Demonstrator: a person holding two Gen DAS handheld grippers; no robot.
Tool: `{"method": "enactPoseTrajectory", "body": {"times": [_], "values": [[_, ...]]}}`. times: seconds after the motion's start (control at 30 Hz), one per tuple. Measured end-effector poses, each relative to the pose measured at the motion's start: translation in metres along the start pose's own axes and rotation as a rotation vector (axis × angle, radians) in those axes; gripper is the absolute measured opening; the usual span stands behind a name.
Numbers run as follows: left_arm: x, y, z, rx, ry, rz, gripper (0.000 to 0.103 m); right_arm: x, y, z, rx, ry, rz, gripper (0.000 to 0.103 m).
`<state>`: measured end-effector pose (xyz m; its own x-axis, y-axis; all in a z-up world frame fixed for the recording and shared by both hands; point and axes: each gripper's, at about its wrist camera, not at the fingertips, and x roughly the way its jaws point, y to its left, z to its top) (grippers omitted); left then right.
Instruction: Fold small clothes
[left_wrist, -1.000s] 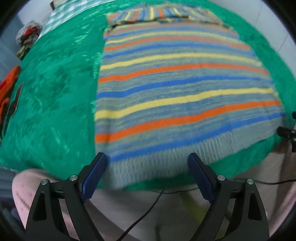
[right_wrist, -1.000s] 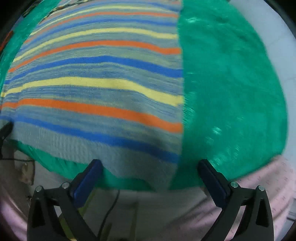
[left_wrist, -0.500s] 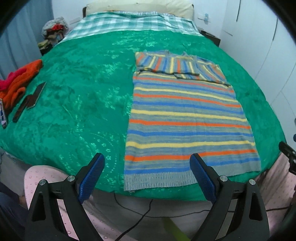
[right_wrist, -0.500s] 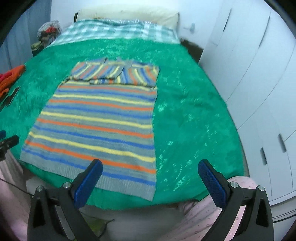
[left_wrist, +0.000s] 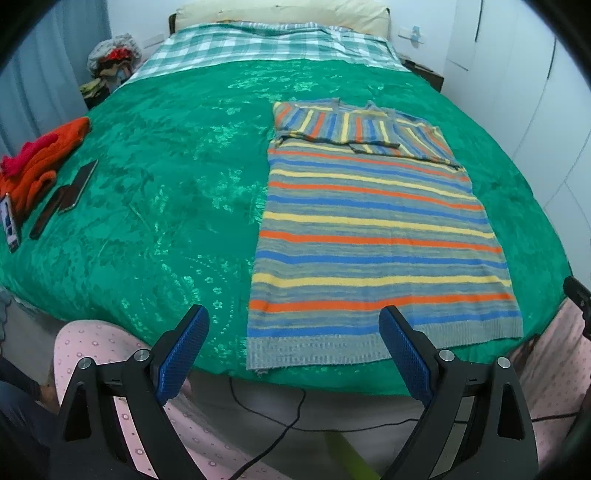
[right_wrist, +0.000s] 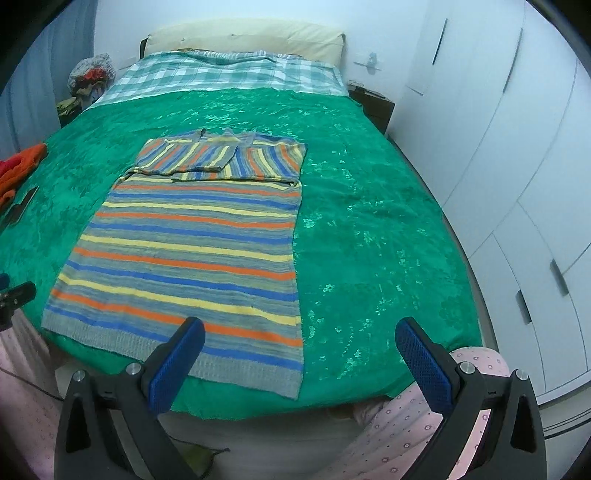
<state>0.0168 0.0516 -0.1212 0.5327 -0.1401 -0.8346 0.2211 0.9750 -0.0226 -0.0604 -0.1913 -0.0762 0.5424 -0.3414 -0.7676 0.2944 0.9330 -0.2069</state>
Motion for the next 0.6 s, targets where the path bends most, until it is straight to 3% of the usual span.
{"method": "enactPoseTrajectory", "body": {"times": [0.6], "values": [[0.0099, 0.002, -0.003, -0.009, 0.02, 0.007, 0.094, 0.0033, -0.0005, -0.0019, -0.008, 0.007, -0.012, 0.102]]}}
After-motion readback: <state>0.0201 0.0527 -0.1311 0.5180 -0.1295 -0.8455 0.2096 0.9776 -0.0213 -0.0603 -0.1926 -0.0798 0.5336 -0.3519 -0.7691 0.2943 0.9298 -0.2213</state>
